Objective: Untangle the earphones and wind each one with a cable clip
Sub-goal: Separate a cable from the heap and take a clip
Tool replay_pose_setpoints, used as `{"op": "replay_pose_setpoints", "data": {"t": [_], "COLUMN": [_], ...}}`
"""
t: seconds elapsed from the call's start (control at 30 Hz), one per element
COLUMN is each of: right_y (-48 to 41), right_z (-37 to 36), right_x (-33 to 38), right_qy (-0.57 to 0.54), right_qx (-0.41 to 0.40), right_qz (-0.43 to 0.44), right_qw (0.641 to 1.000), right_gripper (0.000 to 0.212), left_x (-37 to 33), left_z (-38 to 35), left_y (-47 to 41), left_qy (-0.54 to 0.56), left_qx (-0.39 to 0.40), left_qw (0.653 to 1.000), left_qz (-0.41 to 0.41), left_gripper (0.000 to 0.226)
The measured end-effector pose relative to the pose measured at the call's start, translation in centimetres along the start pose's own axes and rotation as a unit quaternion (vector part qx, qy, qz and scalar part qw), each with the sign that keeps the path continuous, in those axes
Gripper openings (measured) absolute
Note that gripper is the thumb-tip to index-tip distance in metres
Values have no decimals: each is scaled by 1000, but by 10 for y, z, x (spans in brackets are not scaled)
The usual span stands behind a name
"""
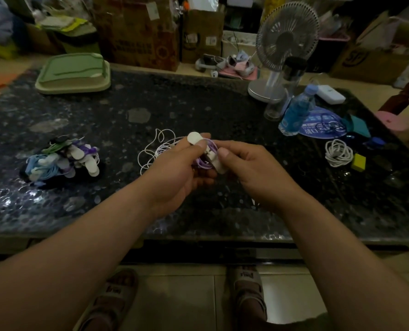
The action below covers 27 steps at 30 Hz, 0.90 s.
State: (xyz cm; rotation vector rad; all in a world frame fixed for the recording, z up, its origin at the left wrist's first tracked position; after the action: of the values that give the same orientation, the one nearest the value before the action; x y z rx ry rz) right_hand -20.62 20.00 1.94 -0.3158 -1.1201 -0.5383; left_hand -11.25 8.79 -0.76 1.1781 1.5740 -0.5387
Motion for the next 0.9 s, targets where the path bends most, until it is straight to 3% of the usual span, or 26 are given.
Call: {"op": "replay_pose_setpoints", "data": {"t": [0.2, 0.3, 0.47, 0.73, 0.9], "right_y": [5, 6, 8, 2, 3], "right_z": [21, 6, -15, -32, -48], "right_x": [-11, -21, -14, -15, -24], "right_qy": [-144, -131, -196, -235, -319], "right_qx": [-155, -84, 2, -67, -106], "right_qz": [-134, -184, -150, -130, -216], "right_qw": [968, 971, 969, 961, 917], "right_gripper": [31, 21, 28, 19, 14], "left_x": [-3, -2, 1, 10, 8], "left_z": [10, 9, 11, 9, 14], "left_y": [-5, -5, -7, -8, -13], "left_qy": [65, 94, 124, 120, 131], "left_qx": [-22, -18, -12, 5, -62], "left_qw": [998, 995, 991, 991, 989], "left_qz": [12, 19, 38, 50, -17], "left_gripper": [41, 42, 46, 49, 33]}}
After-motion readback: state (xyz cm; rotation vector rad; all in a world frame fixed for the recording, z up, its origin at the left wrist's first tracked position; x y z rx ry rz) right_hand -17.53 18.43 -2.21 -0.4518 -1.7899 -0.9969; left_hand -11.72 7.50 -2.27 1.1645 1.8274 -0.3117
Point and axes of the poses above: each hand's wrist, its own y-axis away from the middle knuckle, its own z-axis out of the back of the hand, x = y × z, the point moved 6 cm from there along -y, towards the middle knuckle
